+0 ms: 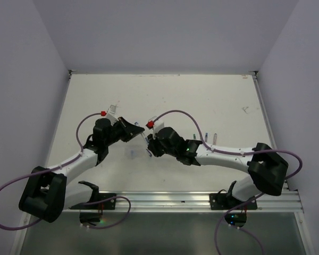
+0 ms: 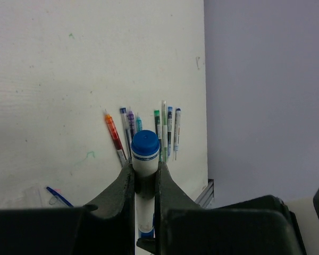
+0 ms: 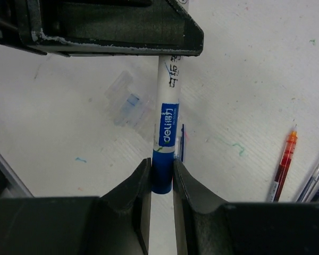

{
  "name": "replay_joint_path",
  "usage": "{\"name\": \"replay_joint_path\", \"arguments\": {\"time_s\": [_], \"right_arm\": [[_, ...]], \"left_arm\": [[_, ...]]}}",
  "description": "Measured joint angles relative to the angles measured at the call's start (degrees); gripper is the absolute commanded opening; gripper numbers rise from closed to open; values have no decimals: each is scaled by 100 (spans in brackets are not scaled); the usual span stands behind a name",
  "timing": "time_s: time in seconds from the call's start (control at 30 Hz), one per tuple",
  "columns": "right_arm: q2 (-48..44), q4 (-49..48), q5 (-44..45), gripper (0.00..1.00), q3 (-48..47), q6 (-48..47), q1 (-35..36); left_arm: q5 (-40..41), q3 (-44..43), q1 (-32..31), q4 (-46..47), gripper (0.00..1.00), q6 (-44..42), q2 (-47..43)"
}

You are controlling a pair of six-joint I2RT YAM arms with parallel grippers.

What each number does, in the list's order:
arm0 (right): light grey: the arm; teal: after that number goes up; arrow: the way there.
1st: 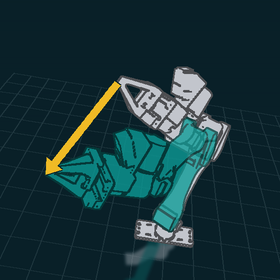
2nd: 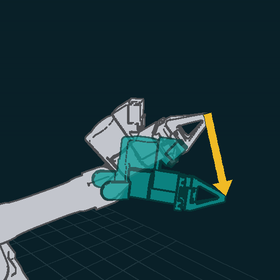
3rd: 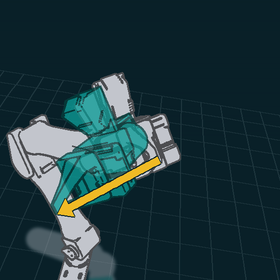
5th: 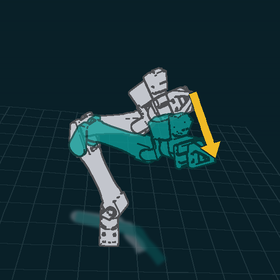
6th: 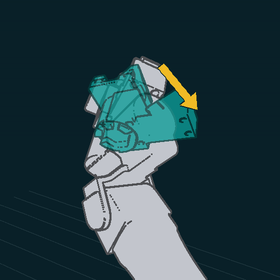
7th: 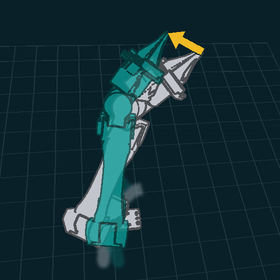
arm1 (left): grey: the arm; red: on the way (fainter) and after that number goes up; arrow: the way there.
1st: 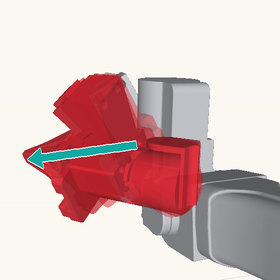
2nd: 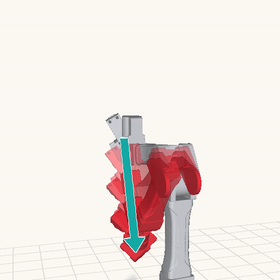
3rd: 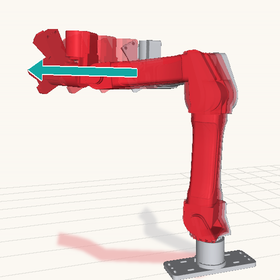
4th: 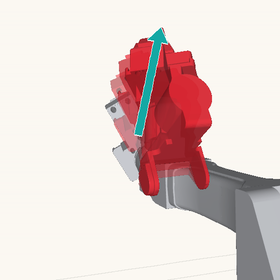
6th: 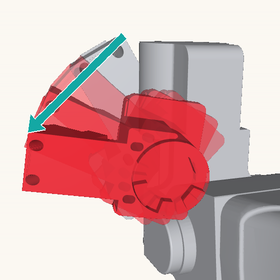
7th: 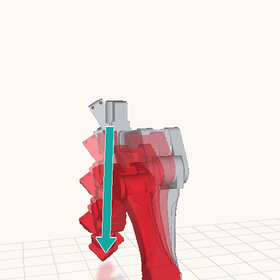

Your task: Open the pen caps

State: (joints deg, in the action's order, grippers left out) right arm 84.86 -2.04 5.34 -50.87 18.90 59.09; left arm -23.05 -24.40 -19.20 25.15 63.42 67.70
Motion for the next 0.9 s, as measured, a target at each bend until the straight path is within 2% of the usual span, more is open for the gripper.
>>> {"name": "replay_joint_path", "arguments": {"time_s": [0.27, 0.57, 0.8, 0.9], "right_arm": [[686, -199, 1904, 0, -260, -190, 817], [929, -363, 2999, 0, -433, -275, 1322], [964, -413, 3436, 0, -415, -278, 1547], [693, -308, 3145, 0, 11, -186, 1600]], "left_arm": [[282, -328, 181, -892, 0, -146, 234], [-389, -409, 754, -1084, 0, 157, 496], [-916, -409, 988, -1051, 0, 225, 595], [-669, -313, 1375, -308, 0, 372, 601]]}}
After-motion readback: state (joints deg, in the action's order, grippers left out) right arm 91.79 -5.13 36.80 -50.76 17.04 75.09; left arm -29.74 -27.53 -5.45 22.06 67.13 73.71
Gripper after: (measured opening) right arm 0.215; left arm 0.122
